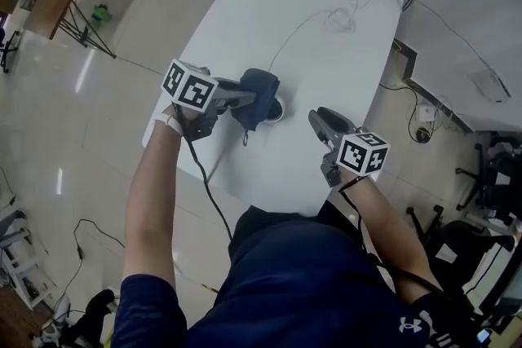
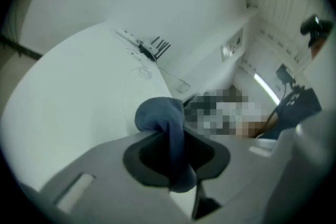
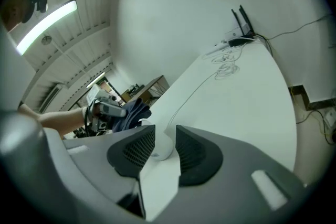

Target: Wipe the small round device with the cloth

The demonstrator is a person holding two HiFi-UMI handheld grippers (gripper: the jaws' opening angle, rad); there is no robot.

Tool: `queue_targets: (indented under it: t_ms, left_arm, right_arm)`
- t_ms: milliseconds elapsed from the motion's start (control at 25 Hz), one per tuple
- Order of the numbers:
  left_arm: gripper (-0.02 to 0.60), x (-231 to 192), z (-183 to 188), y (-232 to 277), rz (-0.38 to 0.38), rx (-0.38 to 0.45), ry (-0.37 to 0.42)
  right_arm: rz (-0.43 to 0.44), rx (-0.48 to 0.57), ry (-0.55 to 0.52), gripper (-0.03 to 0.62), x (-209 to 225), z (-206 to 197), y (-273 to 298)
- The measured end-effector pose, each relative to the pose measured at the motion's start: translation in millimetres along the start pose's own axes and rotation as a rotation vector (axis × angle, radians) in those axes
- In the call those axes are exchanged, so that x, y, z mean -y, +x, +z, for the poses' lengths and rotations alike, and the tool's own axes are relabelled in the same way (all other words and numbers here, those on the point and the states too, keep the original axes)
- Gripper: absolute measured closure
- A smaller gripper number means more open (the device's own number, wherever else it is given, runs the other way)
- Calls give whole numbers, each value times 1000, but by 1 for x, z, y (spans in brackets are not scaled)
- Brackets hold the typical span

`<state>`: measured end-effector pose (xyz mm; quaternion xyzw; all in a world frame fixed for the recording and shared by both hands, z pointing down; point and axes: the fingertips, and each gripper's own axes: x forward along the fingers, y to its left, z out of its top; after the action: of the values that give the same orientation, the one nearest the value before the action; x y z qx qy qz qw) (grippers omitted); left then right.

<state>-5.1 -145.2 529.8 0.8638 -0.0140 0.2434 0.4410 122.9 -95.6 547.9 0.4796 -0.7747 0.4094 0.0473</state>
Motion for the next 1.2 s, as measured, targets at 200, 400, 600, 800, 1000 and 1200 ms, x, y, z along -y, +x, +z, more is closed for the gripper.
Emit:
queue_targets:
  t_ms: [200, 400, 600, 800, 1000, 1200]
  left_arm:
    - [511, -46, -23, -19, 1, 155, -243]
    - [511, -67, -14, -37, 312, 205, -39]
    - [509, -47, -28, 12, 243, -199, 134]
    - [509, -66, -36, 35, 232, -416, 99]
    - [509, -44, -21, 28, 209, -409, 218]
    - [508, 6, 14, 7, 354, -292, 535]
  right_arm:
    - [60, -123, -213, 385, -31, -22, 30]
    - [57, -92, -183, 405, -39, -16, 32]
    - [61, -138, -182, 413, -33, -28, 30]
    - [77, -187, -239, 408, -45, -42, 30]
    - [71, -147, -206, 416, -43, -39, 21]
    - [60, -119, -165, 425, -31, -35, 13]
